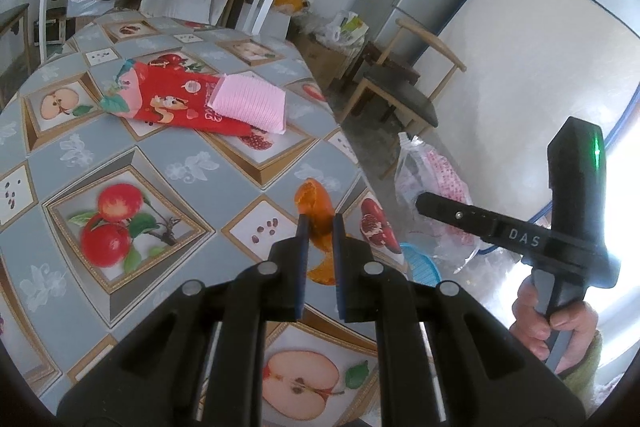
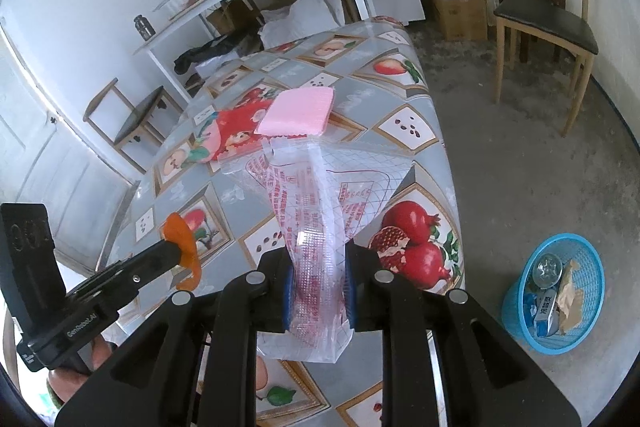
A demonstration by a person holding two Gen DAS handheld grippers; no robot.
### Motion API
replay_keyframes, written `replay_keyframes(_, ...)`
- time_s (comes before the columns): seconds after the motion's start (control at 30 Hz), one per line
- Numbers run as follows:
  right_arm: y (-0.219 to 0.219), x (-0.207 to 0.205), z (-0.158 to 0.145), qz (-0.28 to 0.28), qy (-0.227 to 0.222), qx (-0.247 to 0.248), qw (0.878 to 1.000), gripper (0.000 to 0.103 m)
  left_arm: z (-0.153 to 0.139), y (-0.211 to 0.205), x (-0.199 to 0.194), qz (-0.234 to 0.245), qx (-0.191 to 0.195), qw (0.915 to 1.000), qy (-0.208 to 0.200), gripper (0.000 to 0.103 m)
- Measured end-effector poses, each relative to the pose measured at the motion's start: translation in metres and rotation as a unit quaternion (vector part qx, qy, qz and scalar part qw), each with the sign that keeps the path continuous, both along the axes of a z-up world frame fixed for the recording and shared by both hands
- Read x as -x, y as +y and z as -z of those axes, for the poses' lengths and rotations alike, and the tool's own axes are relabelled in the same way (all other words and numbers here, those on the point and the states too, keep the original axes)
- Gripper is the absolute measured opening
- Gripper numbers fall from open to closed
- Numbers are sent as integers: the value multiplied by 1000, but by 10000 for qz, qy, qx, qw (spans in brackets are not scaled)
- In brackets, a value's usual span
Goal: Collect trash
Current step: 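Carry the plastic bag and orange cup with both grippers over the wastebasket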
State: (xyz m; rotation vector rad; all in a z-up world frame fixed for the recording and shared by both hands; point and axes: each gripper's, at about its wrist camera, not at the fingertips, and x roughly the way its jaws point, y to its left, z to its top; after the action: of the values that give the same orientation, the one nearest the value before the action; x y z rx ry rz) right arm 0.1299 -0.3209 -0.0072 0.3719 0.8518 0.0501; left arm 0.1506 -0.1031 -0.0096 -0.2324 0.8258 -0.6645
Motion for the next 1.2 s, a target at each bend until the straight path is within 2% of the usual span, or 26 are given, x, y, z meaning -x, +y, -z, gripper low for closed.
replay_keyframes(0.47, -10, 40, 1, 240, -186, -76, 9995, 19, -8, -9, 31, 226, 91, 9996, -136, 10)
replay_keyframes(0.67, -48, 76, -4, 791, -384, -82, 9961, 19, -14, -37, 40, 598, 112, 9980, -190, 10)
replay_keyframes(0.83, -103, 126, -8, 1658, -553, -13, 9846, 19, -22, -82, 47, 1226, 148, 9921, -221, 10)
replay_keyframes(0.97, -148, 166, 2, 2346, -533, -72, 9706, 19, -24, -124, 52, 1744, 114, 9845, -114, 10)
replay_keyframes(1.2, -220, 221, 53, 3194, -243, -694, 9448, 19, -11, -209, 66, 2602, -133, 9652, 233, 10)
